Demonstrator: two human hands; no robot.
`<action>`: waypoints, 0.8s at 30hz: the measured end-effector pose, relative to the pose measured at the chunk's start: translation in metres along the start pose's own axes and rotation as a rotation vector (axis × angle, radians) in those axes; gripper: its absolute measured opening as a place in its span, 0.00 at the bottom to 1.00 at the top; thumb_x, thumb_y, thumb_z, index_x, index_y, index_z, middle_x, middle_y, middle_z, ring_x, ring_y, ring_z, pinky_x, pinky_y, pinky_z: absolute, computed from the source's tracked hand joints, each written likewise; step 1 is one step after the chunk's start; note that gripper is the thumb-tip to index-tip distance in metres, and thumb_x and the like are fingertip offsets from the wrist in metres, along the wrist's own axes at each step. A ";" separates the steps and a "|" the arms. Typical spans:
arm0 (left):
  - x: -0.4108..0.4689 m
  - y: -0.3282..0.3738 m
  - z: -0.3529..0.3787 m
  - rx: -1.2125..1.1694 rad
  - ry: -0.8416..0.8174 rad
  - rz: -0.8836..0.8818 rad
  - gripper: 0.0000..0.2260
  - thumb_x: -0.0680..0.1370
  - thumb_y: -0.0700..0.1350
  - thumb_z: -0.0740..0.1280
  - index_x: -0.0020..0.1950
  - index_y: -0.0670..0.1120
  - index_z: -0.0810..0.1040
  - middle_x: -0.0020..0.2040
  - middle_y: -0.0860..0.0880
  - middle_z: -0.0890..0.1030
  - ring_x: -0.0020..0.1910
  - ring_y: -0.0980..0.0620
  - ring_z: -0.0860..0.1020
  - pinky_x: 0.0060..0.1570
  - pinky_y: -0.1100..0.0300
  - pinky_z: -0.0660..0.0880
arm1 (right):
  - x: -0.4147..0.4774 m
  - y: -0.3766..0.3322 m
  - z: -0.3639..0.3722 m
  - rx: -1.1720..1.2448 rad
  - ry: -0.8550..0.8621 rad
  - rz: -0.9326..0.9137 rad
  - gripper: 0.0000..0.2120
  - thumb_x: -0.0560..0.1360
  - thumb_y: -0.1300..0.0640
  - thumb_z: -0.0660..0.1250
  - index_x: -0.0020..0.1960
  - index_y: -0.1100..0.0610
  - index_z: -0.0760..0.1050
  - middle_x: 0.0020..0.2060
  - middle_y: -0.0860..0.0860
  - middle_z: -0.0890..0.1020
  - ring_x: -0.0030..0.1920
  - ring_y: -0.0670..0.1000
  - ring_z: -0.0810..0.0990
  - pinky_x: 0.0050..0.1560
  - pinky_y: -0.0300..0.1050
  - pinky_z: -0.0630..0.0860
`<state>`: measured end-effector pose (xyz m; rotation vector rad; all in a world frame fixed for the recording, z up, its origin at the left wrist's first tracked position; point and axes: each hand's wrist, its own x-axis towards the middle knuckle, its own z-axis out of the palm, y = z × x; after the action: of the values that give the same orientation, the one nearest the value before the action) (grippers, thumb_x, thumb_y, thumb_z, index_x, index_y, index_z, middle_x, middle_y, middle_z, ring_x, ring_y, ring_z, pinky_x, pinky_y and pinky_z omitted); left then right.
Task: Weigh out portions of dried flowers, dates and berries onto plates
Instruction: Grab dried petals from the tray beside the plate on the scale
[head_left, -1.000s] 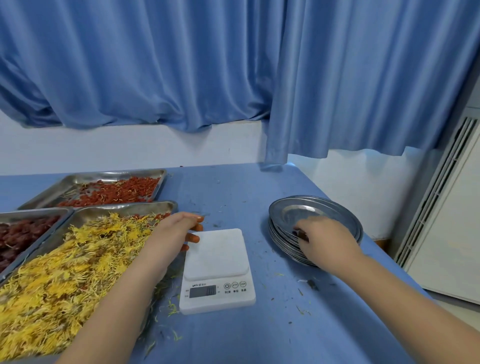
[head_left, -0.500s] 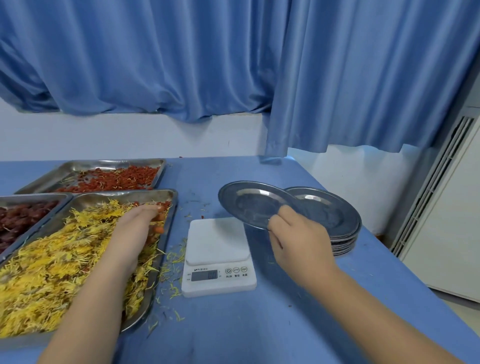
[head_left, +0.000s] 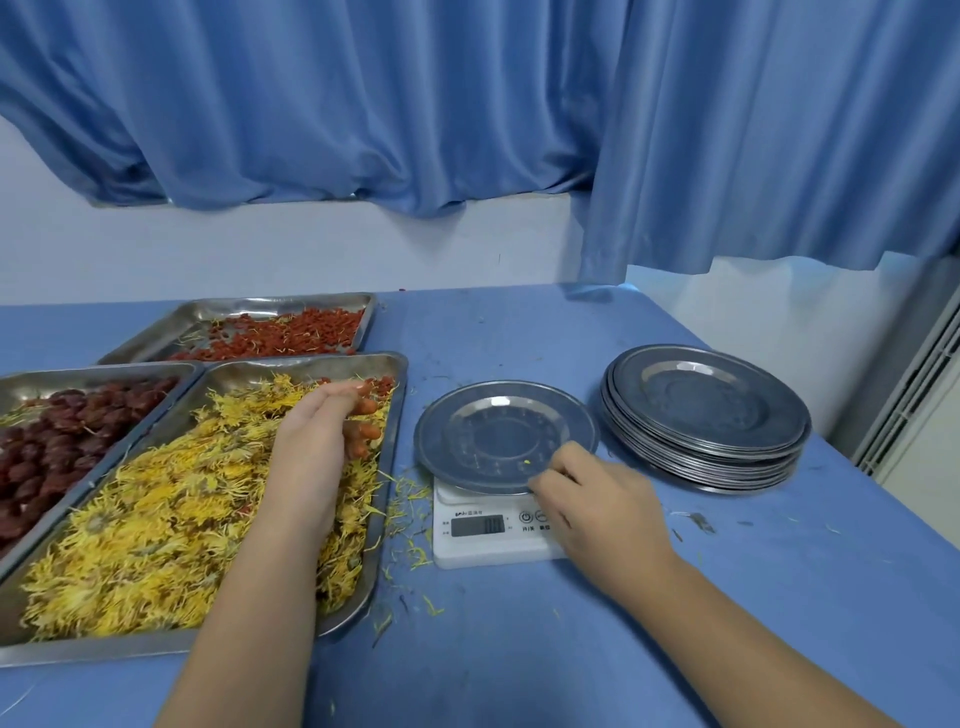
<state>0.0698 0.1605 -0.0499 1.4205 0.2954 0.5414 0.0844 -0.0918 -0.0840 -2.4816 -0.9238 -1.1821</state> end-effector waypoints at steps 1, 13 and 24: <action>0.000 0.000 0.000 -0.001 -0.002 0.000 0.08 0.79 0.44 0.63 0.51 0.48 0.81 0.41 0.51 0.82 0.38 0.50 0.78 0.38 0.56 0.71 | -0.002 -0.001 0.000 0.028 -0.012 -0.002 0.09 0.58 0.67 0.75 0.32 0.57 0.77 0.30 0.52 0.76 0.24 0.54 0.71 0.21 0.43 0.69; -0.006 0.001 -0.001 0.017 -0.002 0.015 0.08 0.79 0.44 0.63 0.49 0.50 0.82 0.40 0.52 0.82 0.36 0.52 0.78 0.38 0.57 0.71 | -0.032 0.027 -0.017 0.425 -0.411 0.318 0.14 0.73 0.41 0.66 0.35 0.47 0.70 0.26 0.44 0.73 0.32 0.45 0.72 0.32 0.40 0.66; -0.013 0.006 0.006 0.076 -0.033 0.043 0.07 0.79 0.43 0.63 0.48 0.49 0.81 0.38 0.54 0.82 0.34 0.54 0.76 0.37 0.58 0.70 | -0.032 0.028 -0.013 0.467 -0.549 0.324 0.21 0.62 0.28 0.63 0.47 0.40 0.69 0.32 0.39 0.75 0.34 0.43 0.73 0.32 0.39 0.67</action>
<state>0.0607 0.1487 -0.0451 1.5109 0.2621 0.5463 0.0788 -0.1335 -0.0985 -2.4479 -0.7544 -0.1487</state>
